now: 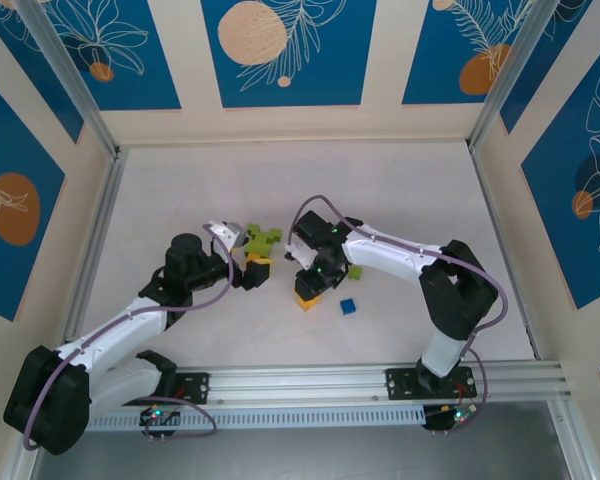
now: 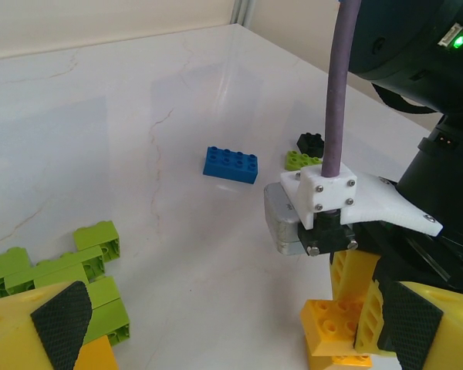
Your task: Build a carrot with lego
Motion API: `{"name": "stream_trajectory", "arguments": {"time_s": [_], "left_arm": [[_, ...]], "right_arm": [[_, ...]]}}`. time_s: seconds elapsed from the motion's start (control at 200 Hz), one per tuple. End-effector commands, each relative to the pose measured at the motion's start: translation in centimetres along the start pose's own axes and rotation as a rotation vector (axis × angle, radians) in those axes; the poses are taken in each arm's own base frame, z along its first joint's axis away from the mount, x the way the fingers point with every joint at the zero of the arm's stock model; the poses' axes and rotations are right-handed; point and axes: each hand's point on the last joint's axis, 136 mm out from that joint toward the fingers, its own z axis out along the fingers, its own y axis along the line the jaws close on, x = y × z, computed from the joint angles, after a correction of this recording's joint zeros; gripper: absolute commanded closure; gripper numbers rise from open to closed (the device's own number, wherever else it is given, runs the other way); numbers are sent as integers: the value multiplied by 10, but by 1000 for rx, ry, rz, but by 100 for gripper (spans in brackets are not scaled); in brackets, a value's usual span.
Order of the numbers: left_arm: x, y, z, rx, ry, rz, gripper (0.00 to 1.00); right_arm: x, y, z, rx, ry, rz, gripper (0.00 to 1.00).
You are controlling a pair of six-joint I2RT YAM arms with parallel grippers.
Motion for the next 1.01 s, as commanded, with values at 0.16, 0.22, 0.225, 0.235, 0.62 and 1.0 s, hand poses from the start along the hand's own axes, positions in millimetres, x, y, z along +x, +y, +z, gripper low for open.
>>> {"name": "stream_trajectory", "arguments": {"time_s": [0.16, 0.22, 0.225, 0.235, 0.62, 1.0], "left_arm": [[-15, -4, 1, 23, -36, 32, 1], [-15, -4, 1, 22, -35, 31, 1], [-15, -4, 1, 22, -36, 30, 1], [-15, -4, 1, 21, -36, 31, 1], [-14, -4, 1, 25, -33, 29, 1], [-15, -5, 1, 26, -34, 30, 1]], "right_arm": [[5, 6, 8, -16, 42, -17, 69], [6, 5, 8, -14, 45, -16, 69], [6, 5, 8, -13, 44, -17, 69], [7, 5, 8, -12, 48, -15, 69], [16, 3, 1, 10, 43, -10, 69], [19, 4, -5, 16, 29, 0, 69]]}}
